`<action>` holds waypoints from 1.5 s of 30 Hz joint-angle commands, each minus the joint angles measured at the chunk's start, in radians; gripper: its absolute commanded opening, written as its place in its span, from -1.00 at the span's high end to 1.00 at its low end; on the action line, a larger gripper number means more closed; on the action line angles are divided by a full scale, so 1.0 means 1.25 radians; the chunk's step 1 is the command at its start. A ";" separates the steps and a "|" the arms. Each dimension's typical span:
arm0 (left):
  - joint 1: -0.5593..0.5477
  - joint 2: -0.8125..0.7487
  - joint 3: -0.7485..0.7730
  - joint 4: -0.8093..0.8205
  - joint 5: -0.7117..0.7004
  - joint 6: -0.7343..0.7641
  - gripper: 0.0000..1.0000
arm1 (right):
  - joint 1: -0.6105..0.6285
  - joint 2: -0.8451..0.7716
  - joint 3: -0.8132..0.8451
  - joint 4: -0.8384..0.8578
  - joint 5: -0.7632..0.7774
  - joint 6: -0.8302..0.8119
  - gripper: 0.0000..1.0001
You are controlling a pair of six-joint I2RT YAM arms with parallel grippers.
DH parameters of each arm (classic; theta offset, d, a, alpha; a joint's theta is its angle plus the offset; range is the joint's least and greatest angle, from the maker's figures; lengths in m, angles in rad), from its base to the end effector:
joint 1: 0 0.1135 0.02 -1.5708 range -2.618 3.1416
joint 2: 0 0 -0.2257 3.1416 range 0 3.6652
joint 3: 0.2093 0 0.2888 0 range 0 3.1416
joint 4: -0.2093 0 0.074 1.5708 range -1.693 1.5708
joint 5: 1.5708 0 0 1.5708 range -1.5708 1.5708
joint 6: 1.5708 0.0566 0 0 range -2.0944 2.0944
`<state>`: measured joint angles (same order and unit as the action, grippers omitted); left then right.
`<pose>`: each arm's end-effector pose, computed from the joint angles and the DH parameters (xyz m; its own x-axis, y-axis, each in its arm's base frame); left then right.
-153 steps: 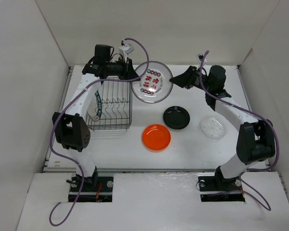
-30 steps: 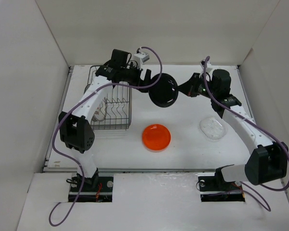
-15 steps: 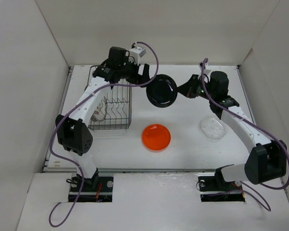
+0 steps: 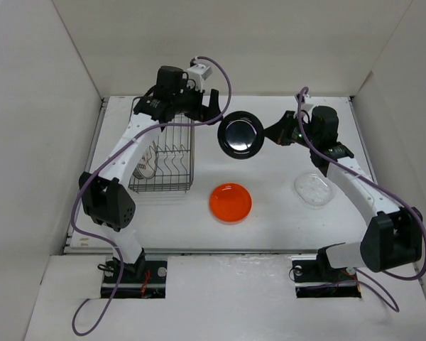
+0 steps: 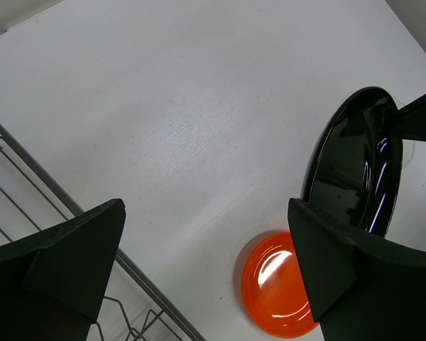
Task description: Load the plates into the dish rack
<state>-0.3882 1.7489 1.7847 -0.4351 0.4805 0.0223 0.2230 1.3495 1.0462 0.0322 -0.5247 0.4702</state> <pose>0.4108 -0.1963 0.3574 -0.3435 0.1618 -0.9251 0.7377 0.6561 -0.1591 0.3609 0.1109 0.2737 -0.5328 0.2813 -0.7981 -0.4719 0.6841 0.5561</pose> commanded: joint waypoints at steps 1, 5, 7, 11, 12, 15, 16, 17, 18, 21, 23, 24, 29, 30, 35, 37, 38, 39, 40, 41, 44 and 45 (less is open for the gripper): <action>0.005 -0.059 0.036 0.033 0.033 -0.015 -0.97 | -0.003 -0.025 -0.001 0.061 0.003 -0.010 1.00; 0.005 -0.070 0.036 0.040 0.043 -0.024 -1.00 | -0.003 -0.025 -0.001 0.061 0.003 -0.010 1.00; 0.005 -0.070 0.044 0.033 0.061 -0.024 -1.00 | -0.003 -0.017 -0.001 0.061 0.003 -0.010 1.00; 0.005 -0.088 0.022 0.041 0.088 -0.034 -1.00 | -0.003 -0.001 -0.001 0.061 0.012 -0.010 1.00; 0.005 -0.088 0.022 0.050 0.100 -0.034 -1.00 | -0.003 -0.001 -0.001 0.061 0.012 -0.010 1.00; 0.005 -0.088 0.014 0.039 0.120 -0.027 -1.00 | -0.003 -0.001 -0.001 0.098 0.005 -0.010 1.00; 0.005 -0.081 0.014 0.032 0.129 -0.026 -1.00 | 0.004 -0.001 -0.001 0.108 -0.005 -0.001 1.00; 0.005 -0.081 0.003 0.031 0.129 -0.026 -1.00 | 0.004 -0.001 -0.001 0.118 -0.005 -0.001 1.00; 0.005 -0.081 -0.007 0.031 0.129 -0.026 -1.00 | 0.004 -0.001 -0.001 0.126 -0.012 0.008 1.00; -0.012 -0.074 -0.030 0.031 0.121 -0.012 -1.00 | 0.004 0.006 0.007 0.134 -0.012 0.008 1.00; -0.012 -0.074 -0.051 0.039 0.130 -0.012 -1.00 | 0.012 0.016 0.031 0.134 -0.012 0.015 1.00; -0.020 -0.074 -0.051 0.039 0.130 -0.012 -1.00 | 0.012 0.027 0.038 0.134 -0.012 0.015 1.00; -0.034 -0.059 -0.051 0.039 0.165 -0.004 -0.29 | 0.035 0.054 0.056 0.185 -0.020 0.042 1.00; -0.034 -0.059 -0.051 0.032 0.173 0.003 0.21 | 0.035 0.054 0.056 0.195 -0.020 0.042 1.00; -0.034 -0.043 -0.034 0.006 0.190 0.003 0.54 | 0.044 0.054 0.056 0.224 -0.020 0.058 1.00; -0.034 -0.036 -0.034 0.006 0.180 0.003 0.50 | 0.044 0.054 0.056 0.225 -0.020 0.058 1.00; -0.034 -0.036 -0.034 0.006 0.172 0.003 0.43 | 0.044 0.054 0.064 0.225 -0.020 0.058 1.00; -0.034 -0.036 -0.043 0.014 0.172 0.003 0.41 | 0.044 0.062 0.064 0.225 -0.027 0.058 1.00; -0.034 -0.036 -0.044 0.014 0.172 0.003 0.30 | 0.044 0.062 0.064 0.225 -0.027 0.058 1.00; -0.034 -0.028 -0.044 0.014 0.172 0.003 0.16 | 0.044 0.062 0.064 0.225 -0.027 0.058 1.00; -0.034 -0.021 -0.036 0.014 0.172 0.003 0.05 | 0.044 0.062 0.064 0.225 -0.034 0.058 1.00; -0.034 -0.021 -0.036 0.014 0.172 0.003 0.05 | 0.044 0.062 0.064 0.225 -0.034 0.066 1.00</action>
<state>-0.4213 1.7214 1.7210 -0.4210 0.6518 0.0238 0.2638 1.4315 1.0706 0.1986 -0.5354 0.5262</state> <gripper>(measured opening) 0.470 0.024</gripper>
